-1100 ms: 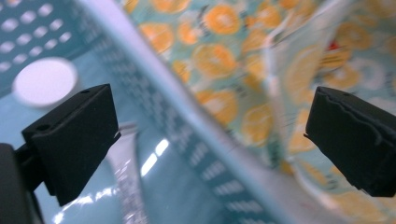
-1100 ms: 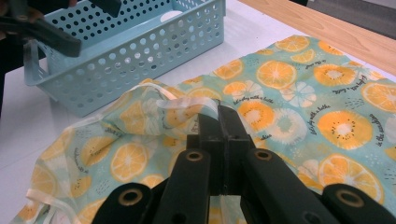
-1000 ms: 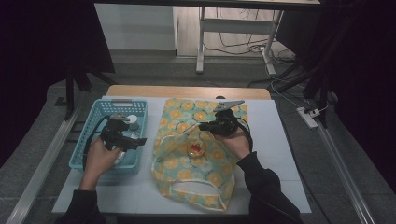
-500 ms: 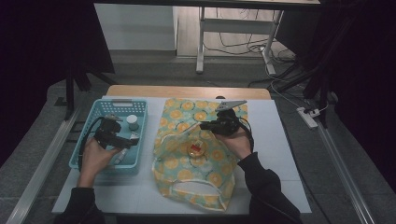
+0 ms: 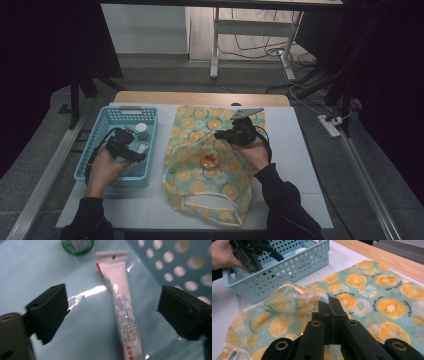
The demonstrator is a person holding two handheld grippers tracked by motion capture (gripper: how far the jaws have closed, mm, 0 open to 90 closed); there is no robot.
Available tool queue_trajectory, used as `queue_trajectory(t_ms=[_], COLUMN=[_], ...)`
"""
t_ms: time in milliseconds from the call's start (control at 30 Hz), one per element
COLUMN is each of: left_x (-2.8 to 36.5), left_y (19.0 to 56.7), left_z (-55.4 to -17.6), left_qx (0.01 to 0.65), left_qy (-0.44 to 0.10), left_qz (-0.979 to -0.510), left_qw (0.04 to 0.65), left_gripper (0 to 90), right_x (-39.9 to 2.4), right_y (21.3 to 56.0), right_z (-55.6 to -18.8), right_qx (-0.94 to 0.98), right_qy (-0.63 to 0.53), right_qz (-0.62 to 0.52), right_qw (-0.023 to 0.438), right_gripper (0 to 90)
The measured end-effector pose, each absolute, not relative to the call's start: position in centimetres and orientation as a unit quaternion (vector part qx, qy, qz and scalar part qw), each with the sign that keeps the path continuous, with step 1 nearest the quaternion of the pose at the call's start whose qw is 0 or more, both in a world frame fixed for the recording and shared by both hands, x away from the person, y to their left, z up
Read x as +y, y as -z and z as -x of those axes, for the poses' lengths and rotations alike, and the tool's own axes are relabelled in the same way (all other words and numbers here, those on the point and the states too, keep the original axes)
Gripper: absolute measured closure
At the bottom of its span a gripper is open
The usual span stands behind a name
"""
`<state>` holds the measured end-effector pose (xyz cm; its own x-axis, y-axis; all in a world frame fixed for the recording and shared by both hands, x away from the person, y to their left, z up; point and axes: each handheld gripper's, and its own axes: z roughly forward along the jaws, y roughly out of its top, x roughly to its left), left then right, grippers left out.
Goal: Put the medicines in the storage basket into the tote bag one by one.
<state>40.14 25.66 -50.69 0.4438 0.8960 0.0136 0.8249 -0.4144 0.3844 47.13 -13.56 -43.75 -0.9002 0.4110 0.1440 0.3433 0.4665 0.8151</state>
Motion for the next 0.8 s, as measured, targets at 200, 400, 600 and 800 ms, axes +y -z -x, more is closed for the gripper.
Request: queue_trajectory(t_ms=[200,400,600,800], left_x=[25.45,25.54,25.6,25.78], left_y=[51.2,51.25,51.18,51.17], left_z=[-40.36,-40.45,-40.43,-40.48], left_qx=[0.517,0.515,0.516,0.525], left_qy=[-0.089,-0.074,-0.073,-0.075], left_qz=[-0.839,-0.841,-0.84,-0.833], left_qw=[0.145,0.148,0.153,0.153], left_gripper=[35.5,56.7,73.0,74.2], right_x=[-13.64,-13.73,-13.82,-13.83], right_y=[43.81,43.84,43.87,43.95], right_z=[-47.18,-47.21,-47.24,-47.25], right_qx=[0.856,0.855,0.854,0.854], right_qy=[-0.466,-0.467,-0.467,-0.466], right_qz=[-0.222,-0.223,-0.225,-0.226], right_qw=[0.037,0.037,0.037,0.038], right_gripper=[90.0,90.0,90.0,90.0])
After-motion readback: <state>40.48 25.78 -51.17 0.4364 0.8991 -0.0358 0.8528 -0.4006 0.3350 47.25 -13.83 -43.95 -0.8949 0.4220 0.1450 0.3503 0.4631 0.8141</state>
